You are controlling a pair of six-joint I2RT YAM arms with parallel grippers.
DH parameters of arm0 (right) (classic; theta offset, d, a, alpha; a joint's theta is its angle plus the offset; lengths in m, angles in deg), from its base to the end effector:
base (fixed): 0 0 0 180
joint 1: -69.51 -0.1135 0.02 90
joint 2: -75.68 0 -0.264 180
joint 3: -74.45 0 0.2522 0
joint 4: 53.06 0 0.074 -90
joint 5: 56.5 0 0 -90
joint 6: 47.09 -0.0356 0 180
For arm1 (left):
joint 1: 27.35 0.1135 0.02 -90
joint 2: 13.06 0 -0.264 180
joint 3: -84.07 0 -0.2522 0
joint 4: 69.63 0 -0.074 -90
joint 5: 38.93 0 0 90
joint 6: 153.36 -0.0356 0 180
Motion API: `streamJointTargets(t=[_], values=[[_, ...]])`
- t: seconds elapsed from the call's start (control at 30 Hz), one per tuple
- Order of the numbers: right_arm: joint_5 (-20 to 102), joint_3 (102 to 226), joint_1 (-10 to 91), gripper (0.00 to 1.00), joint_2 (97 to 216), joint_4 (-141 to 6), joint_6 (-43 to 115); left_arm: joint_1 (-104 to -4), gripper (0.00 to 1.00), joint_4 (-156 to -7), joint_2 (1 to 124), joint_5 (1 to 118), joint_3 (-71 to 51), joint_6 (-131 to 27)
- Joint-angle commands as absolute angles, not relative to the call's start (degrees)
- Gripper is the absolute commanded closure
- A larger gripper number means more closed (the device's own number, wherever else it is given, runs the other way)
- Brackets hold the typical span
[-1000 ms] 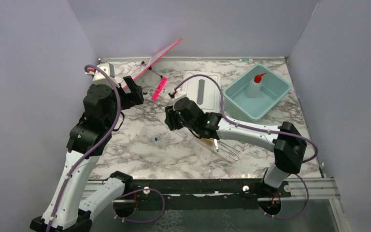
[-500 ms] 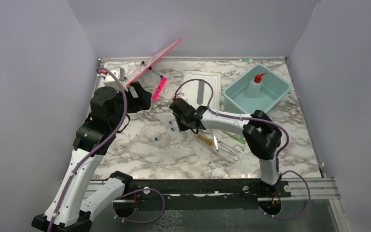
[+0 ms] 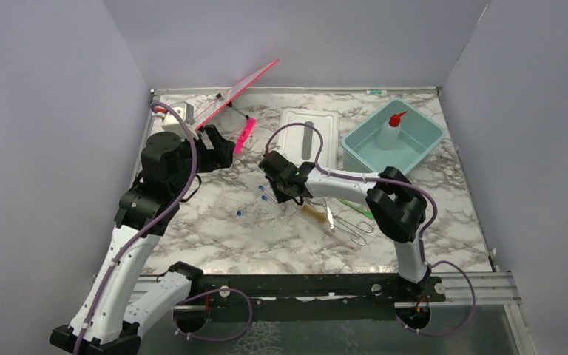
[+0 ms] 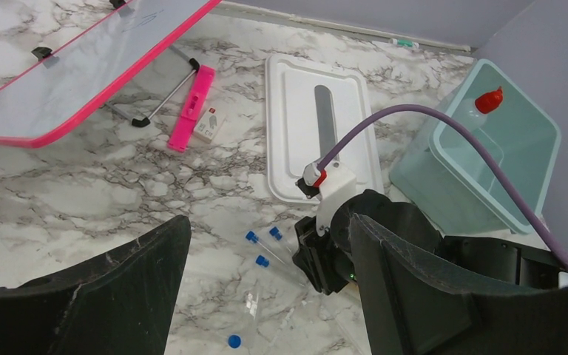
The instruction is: Organize the chemistry lab equipment
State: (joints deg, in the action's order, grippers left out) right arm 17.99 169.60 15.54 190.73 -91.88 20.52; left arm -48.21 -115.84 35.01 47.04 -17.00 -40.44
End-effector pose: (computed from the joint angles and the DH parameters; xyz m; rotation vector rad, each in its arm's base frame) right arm 0.2578 0.3382 0.1743 -0.5992 2.4755 0.1680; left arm 0.1557 -0.0567 0.4103 -0.0835 1.8621 -0.4689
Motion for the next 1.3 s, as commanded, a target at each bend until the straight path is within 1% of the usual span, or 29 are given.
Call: streamJointTargets(t=[0.0,0.27,0.43,0.5,0.6,0.8,0.9,1.0,1.1,1.17,1.27], values=[[20.3,170.2,16.2,0.71,192.8,-91.7,22.6,-48.3,0.19,-113.9,35.1,48.8,-17.2,-40.1],[23.0,169.4,16.9,0.75,194.4,-90.7,23.9,-48.3,0.21,-113.6,35.1,49.9,-17.5,-40.2],[22.8,168.7,17.3,0.84,194.5,-89.0,24.8,-48.3,0.21,-113.5,35.5,50.5,-17.6,-39.9],[22.2,168.1,17.4,0.86,193.6,-87.7,24.9,-48.3,0.21,-113.5,35.8,50.9,-17.7,-39.5],[22.1,165.5,17.4,0.87,189.6,-83.3,24.8,-48.3,0.21,-113.4,36.2,51.0,-17.9,-38.7],[22.8,158.4,17.4,0.87,177.9,-73.5,22.1,-48.3,0.21,-111.8,36.5,56.0,-19.8,-34.7],[25.0,156.1,17.4,0.87,172.4,-70.5,19.9,-48.3,0.22,-110.2,36.5,58.7,-21.2,-31.7],[29.9,153.6,17.4,0.87,166.1,-65.3,16.9,-48.3,0.27,-106.9,37.3,65.0,-22.4,-28.1],[34.9,151.5,17.4,0.88,161.3,-60.0,12.5,-48.3,0.37,-102.9,38.8,70.9,-23.3,-25.2],[38.1,150.0,17.4,0.88,158.9,-56.2,9.5,-48.3,0.39,-99.7,39.3,72.9,-24.7,-23.1],[40.5,149.7,17.4,0.88,157.1,-53.9,6.4,-48.3,0.39,-94.1,38.8,74.4,-27.8,-19.9]])
